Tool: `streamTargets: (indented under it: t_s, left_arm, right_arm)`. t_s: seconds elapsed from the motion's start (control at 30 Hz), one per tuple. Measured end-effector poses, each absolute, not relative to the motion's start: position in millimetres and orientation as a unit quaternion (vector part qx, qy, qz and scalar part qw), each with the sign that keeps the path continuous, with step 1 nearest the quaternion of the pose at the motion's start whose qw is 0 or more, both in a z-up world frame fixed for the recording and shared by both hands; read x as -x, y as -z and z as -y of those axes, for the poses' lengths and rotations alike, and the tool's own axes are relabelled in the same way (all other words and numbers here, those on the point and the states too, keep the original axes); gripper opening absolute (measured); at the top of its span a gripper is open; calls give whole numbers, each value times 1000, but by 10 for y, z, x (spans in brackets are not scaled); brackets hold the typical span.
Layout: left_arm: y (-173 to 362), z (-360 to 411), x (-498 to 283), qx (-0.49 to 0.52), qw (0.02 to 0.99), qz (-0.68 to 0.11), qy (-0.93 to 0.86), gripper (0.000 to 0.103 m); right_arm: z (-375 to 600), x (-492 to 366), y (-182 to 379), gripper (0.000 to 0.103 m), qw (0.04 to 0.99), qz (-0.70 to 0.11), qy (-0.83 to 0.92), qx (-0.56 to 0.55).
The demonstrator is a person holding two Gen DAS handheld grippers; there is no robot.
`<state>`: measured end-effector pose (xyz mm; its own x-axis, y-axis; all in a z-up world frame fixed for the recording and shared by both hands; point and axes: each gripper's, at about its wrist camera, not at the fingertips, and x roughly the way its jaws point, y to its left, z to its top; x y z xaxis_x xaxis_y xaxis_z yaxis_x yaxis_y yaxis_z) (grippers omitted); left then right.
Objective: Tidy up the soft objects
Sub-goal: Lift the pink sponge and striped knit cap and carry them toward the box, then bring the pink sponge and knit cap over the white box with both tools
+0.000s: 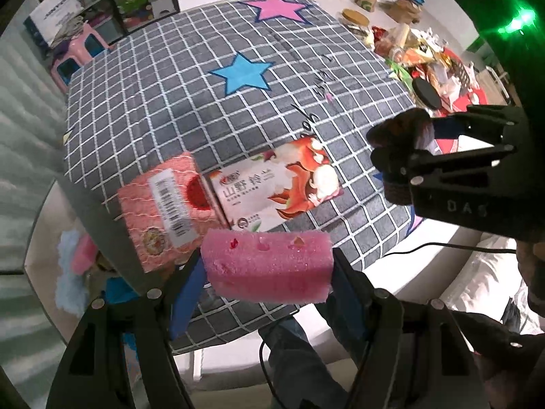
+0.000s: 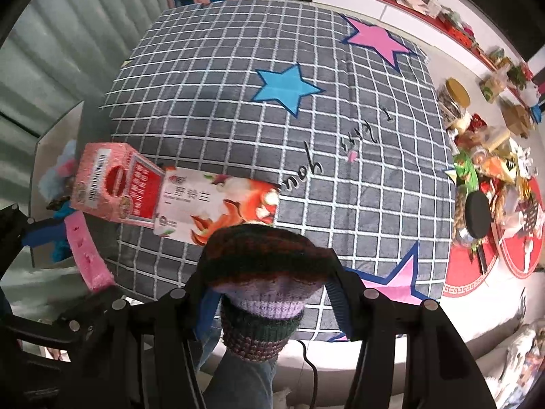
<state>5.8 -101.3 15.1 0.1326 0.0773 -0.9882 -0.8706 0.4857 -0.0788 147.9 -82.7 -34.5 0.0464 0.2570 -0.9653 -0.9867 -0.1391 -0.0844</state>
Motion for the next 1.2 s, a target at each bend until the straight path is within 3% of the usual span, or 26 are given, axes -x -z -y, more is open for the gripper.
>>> streamTargets:
  t_s: [0.63,1.2]
  left_arm:
    - [-523,938,824,390,648,-472,-454,74]
    - [-569,1013,1761,430,593,-424,-533,74]
  right_arm:
    - [602,-406,-118,57,485,-300,-645,509]
    - [579,645,-81,57,405,-255,-686,548]
